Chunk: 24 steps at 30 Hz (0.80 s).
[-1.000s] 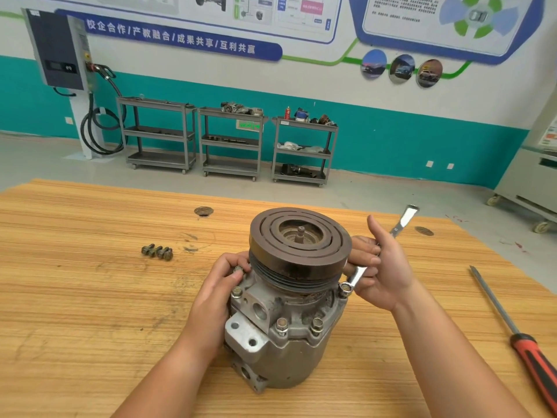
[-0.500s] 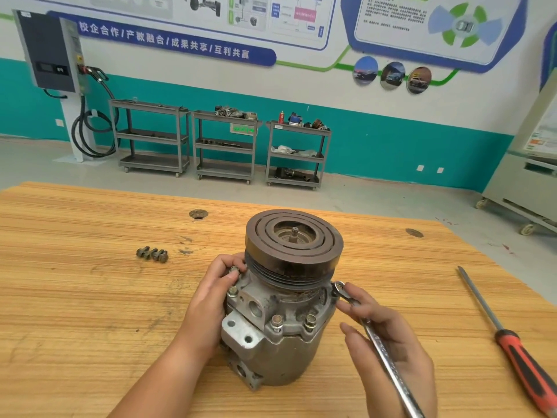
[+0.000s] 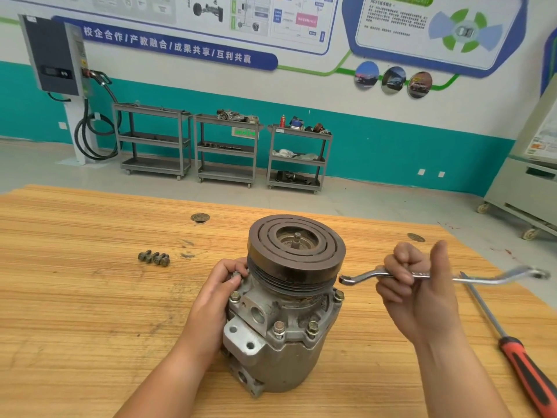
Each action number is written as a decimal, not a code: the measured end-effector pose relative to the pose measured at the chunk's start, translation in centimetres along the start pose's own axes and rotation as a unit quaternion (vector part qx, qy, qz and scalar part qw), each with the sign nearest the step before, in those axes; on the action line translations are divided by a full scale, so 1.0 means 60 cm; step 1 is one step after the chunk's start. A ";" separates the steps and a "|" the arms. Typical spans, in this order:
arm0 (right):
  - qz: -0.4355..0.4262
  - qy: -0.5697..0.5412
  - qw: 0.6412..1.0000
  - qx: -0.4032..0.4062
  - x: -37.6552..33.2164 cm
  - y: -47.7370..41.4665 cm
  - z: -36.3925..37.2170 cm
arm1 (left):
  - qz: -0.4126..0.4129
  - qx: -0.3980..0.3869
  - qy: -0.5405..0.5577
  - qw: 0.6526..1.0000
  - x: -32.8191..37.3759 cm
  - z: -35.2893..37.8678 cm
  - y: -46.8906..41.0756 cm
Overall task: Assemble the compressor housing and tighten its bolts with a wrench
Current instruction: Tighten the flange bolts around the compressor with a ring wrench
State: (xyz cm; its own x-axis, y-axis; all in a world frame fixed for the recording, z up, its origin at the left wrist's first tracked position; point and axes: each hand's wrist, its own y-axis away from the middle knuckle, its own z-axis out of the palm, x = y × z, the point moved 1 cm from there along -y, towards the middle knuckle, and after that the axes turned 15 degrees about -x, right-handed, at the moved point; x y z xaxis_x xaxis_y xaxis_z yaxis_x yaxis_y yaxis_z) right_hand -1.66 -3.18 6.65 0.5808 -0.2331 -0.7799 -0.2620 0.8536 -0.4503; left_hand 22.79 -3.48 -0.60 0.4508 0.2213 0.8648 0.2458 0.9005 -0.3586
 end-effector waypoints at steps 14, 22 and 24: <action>0.222 -0.273 0.916 -0.193 0.063 -0.087 -0.048 | -0.008 0.010 0.005 1.000 -0.001 0.000 -0.001; 0.206 -0.235 0.942 -0.120 0.054 -0.066 -0.047 | -0.004 0.005 0.006 1.000 0.000 0.001 0.001; 0.171 -0.177 0.968 -0.040 0.043 -0.047 -0.035 | -0.006 0.005 0.002 1.000 0.000 0.000 0.000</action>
State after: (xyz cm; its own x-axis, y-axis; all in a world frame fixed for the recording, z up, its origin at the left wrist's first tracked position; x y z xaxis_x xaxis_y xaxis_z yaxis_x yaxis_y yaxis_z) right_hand -1.03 -7.15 4.97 0.6733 0.2435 -0.6982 -0.5361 0.8110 -0.2342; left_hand 22.79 -3.44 -0.58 0.4515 0.2092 0.8674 0.2418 0.9070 -0.3447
